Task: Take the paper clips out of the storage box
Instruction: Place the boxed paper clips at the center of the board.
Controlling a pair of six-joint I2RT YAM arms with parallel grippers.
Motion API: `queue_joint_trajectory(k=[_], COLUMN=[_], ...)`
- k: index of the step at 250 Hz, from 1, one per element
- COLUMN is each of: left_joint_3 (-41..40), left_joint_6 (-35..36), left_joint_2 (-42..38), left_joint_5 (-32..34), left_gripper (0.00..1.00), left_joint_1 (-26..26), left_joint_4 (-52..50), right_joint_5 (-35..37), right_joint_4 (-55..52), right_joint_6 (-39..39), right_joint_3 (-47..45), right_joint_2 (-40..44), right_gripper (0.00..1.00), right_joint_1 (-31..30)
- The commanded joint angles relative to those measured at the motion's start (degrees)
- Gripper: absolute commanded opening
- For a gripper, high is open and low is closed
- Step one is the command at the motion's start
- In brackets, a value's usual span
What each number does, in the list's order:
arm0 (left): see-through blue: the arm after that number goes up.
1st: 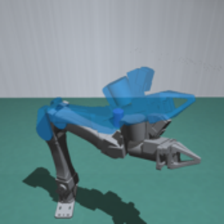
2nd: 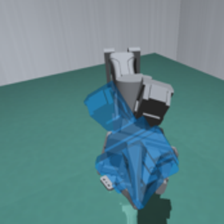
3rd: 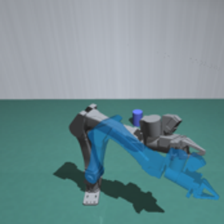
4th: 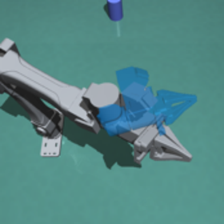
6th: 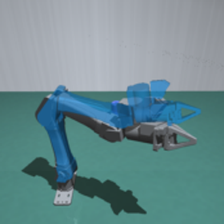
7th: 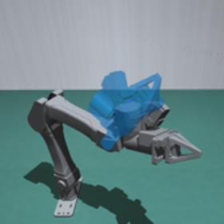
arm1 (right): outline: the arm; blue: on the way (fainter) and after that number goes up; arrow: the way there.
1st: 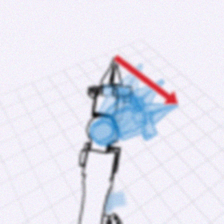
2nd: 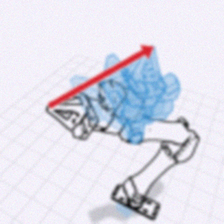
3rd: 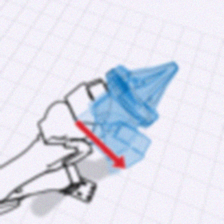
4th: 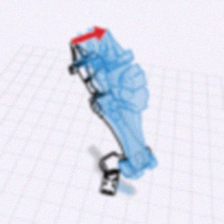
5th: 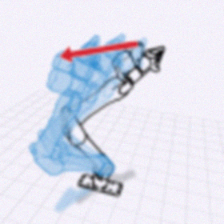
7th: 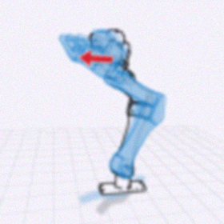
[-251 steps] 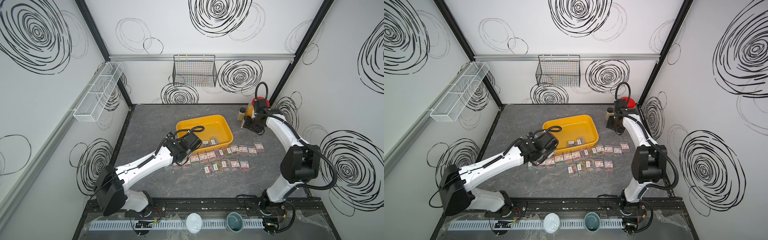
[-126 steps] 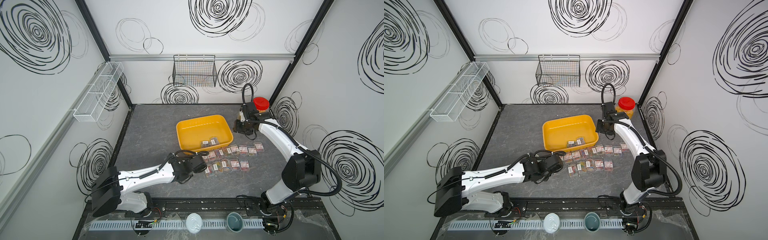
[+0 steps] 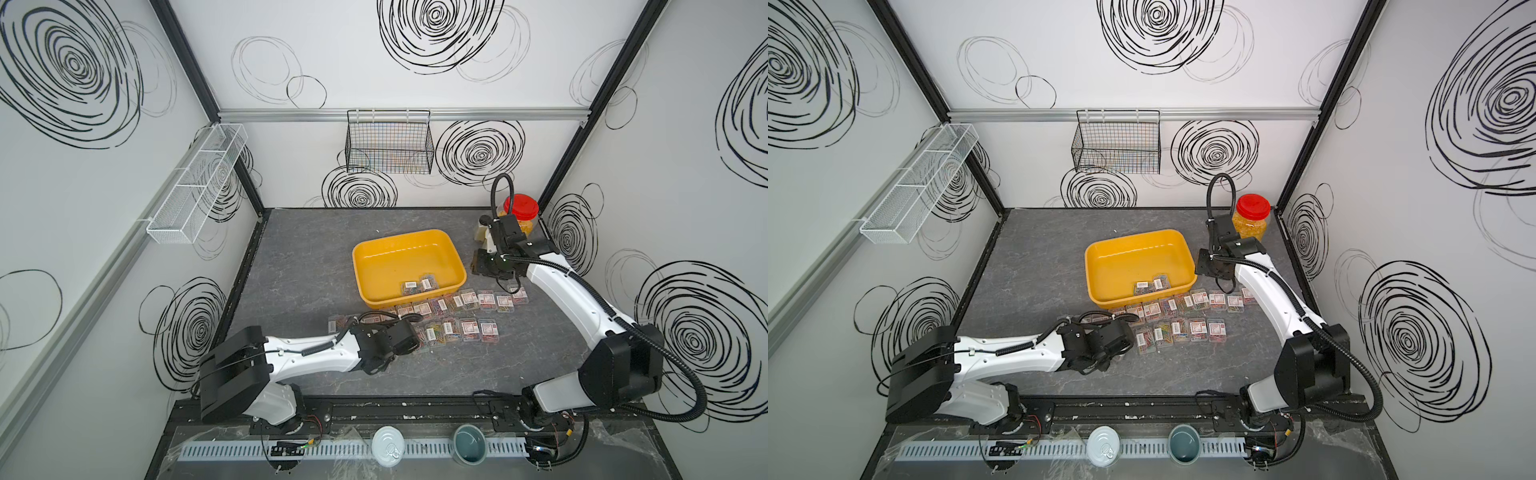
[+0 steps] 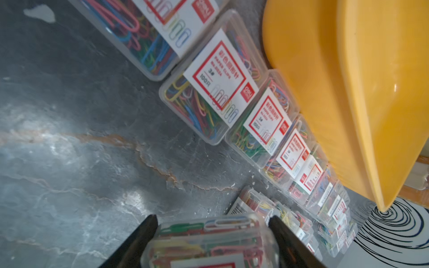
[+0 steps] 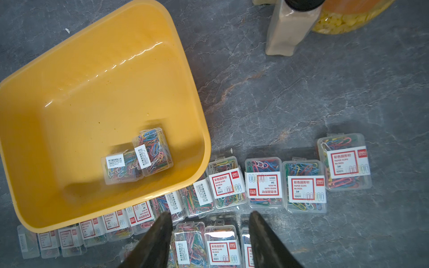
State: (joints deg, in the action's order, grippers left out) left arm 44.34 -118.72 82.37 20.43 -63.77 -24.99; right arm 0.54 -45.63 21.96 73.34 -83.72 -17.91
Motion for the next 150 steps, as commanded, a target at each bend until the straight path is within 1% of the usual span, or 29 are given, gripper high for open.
queue_joint_trajectory(k=[1,33,70,150], left_joint_3=[0.39,1.05,-0.06,1.05], left_joint_6=[-16.04,-17.65,-20.35,-20.98], left_joint_2=[1.43,3.33,5.66,7.32], left_joint_5=[0.31,-0.12,-1.31,-1.52], left_gripper=[0.55,0.59,0.56,0.60], left_joint_1=[-0.30,-0.37,-0.55,-0.04], left_joint_4=[1.89,2.50,7.36,6.75], right_joint_5=[0.78,0.69,0.61,0.78], right_joint_4=[0.34,0.52,0.33,0.47], right_joint_6=[-0.71,-0.87,-0.98,-1.11], right_joint_3=[-0.56,-0.65,-0.26,-1.12], right_joint_2=[0.63,0.25,0.00,0.28], right_gripper=[0.56,0.56,0.56,0.56], right_joint_1=[-0.19,-0.21,-0.20,-0.20])
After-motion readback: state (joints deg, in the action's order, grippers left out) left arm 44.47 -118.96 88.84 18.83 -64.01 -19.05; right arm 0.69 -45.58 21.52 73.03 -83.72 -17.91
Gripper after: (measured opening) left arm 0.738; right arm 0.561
